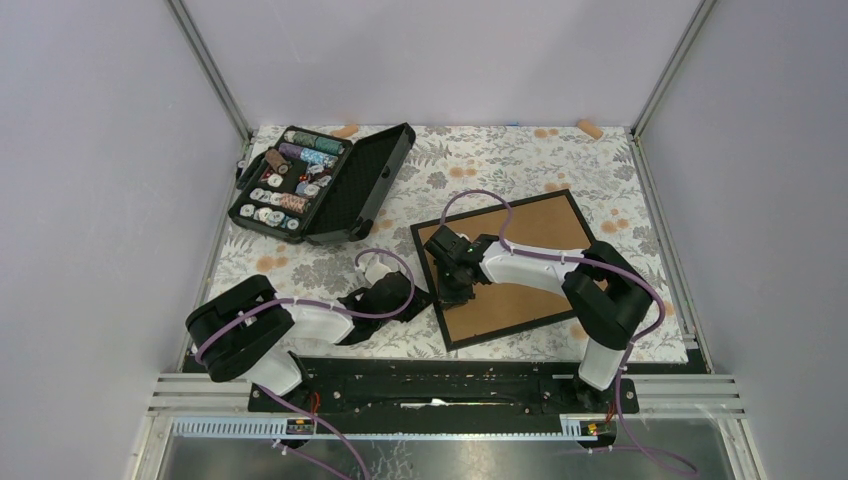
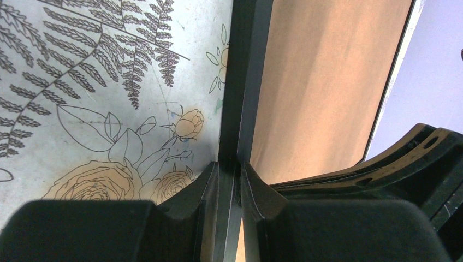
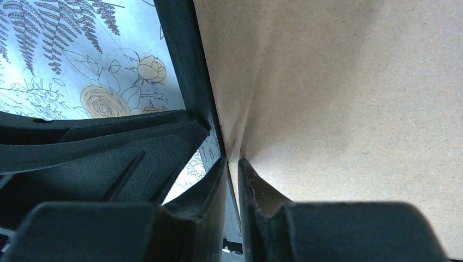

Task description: Put the photo into the frame

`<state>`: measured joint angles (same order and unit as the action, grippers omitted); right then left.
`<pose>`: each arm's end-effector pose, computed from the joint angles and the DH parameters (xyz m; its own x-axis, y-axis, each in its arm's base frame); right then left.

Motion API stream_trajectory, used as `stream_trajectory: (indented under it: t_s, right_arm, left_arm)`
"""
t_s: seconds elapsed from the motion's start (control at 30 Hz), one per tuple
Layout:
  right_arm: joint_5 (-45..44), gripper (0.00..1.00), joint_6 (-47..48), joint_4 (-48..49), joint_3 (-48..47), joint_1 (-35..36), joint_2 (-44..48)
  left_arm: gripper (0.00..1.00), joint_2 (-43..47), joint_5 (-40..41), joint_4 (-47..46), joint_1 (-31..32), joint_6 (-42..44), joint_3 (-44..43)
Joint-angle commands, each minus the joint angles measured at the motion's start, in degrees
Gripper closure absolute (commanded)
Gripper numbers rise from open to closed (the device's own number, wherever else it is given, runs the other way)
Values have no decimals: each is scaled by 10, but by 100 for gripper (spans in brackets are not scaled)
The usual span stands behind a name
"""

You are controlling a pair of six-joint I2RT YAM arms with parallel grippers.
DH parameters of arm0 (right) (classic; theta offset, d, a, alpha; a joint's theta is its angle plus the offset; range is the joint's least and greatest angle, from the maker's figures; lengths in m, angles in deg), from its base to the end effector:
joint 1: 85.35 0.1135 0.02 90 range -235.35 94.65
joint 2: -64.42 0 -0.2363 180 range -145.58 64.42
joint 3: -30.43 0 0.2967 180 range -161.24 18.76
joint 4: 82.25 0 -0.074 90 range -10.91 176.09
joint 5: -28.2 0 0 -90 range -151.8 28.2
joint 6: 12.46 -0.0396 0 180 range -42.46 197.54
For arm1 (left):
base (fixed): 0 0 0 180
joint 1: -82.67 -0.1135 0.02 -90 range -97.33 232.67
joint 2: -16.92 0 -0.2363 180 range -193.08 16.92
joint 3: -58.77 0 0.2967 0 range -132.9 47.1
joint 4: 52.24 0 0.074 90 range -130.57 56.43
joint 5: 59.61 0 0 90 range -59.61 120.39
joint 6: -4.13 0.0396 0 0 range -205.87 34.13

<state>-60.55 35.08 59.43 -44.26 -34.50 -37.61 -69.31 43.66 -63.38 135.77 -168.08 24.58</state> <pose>0.2390 0.2949 0.1049 -0.9516 -0.0999 -0.2906 -0.1878 0.9375 0.2929 0.1706 -0.2121 0.0417 -0.7212 -0.6455 -0.2514 -0.2981 0.6168 -0.7285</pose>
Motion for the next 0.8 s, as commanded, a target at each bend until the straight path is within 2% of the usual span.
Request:
stream_trajectory:
  t_s: [0.0, 0.3, 0.5, 0.63, 0.77]
  right_arm:
    - [-44, 79, 19, -34, 26, -12, -40]
    - [8, 91, 14, 18, 78, -45, 2]
    - [-17, 92, 16, -8, 66, -44, -16]
    - [-54, 100, 21, -44, 58, -44, -17]
    - [-53, 100, 21, -53, 62, -44, -1]
  left_arm:
    - [77, -43, 42, 192, -15, 31, 37]
    - [77, -46, 44, 195, -16, 28, 38]
    - [78, -47, 45, 197, -16, 28, 37]
    - [78, -49, 46, 199, -18, 27, 36]
    - [78, -52, 46, 203, -20, 22, 37]
